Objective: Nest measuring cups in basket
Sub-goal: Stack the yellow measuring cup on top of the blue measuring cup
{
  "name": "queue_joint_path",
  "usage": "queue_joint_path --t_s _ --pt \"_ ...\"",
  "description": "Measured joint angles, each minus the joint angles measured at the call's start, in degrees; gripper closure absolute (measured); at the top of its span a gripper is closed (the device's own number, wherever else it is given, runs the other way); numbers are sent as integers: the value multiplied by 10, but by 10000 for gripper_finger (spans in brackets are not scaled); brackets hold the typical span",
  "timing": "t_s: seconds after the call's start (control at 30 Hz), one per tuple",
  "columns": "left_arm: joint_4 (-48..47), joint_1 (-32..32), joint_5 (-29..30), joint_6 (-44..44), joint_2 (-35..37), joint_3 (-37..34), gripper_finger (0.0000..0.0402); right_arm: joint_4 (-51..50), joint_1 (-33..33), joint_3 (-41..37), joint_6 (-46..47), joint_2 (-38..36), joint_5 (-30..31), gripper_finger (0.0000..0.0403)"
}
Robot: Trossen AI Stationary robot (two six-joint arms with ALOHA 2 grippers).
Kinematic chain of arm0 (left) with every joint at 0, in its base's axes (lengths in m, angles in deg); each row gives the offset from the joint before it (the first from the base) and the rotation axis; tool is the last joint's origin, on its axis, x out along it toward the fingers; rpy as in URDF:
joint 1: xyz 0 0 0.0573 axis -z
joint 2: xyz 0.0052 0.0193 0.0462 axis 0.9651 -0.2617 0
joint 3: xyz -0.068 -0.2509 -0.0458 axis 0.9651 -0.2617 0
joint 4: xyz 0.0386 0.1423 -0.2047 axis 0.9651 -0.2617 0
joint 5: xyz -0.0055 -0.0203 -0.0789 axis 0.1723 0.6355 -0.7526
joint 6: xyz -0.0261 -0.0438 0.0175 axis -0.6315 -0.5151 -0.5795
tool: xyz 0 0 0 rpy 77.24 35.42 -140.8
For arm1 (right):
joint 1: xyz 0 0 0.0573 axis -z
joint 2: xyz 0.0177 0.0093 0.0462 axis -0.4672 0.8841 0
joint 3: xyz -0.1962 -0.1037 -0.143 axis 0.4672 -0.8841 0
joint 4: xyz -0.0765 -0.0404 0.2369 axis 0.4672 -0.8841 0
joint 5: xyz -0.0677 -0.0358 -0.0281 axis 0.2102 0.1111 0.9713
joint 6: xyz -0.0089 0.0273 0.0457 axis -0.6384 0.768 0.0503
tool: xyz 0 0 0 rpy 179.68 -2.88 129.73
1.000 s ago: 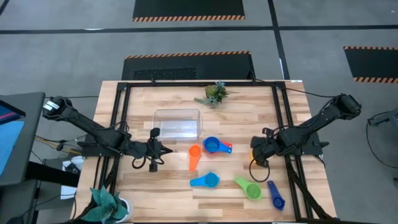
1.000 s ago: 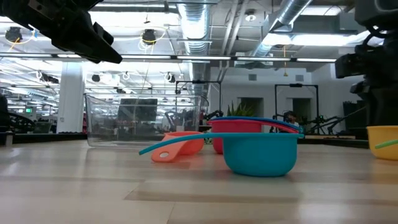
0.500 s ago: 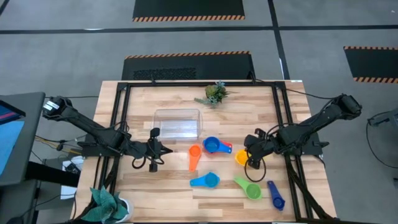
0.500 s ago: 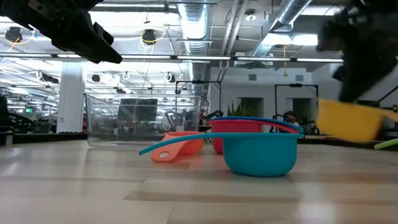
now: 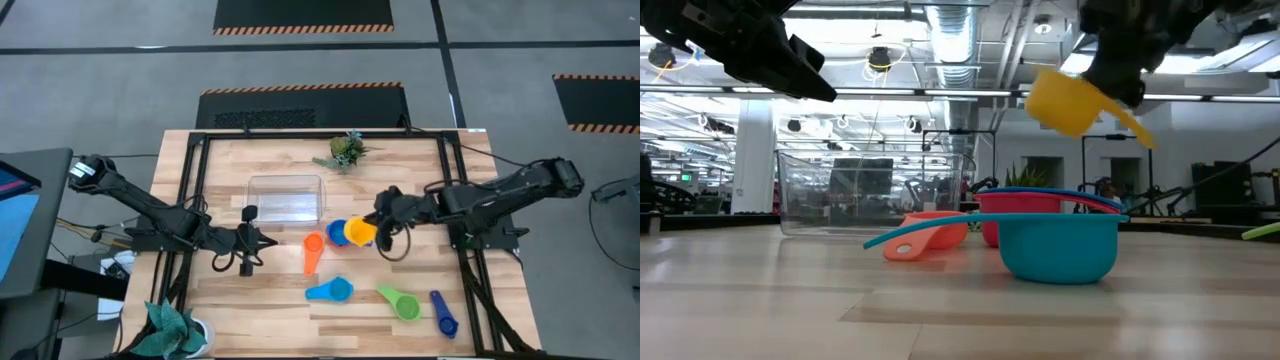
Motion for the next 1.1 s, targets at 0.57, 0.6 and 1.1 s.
queue_joint_path --t_s 0.57,0.6,1.1 --pt "13 0 0 15 0 0 402 -25 62 113 4 181 -90 398" --pt "13 0 0 14 0 1 402 -28 62 118 2 189 -90 397" --pt "12 0 -2 11 0 0 401 -39 72 132 -2 237 -86 373"
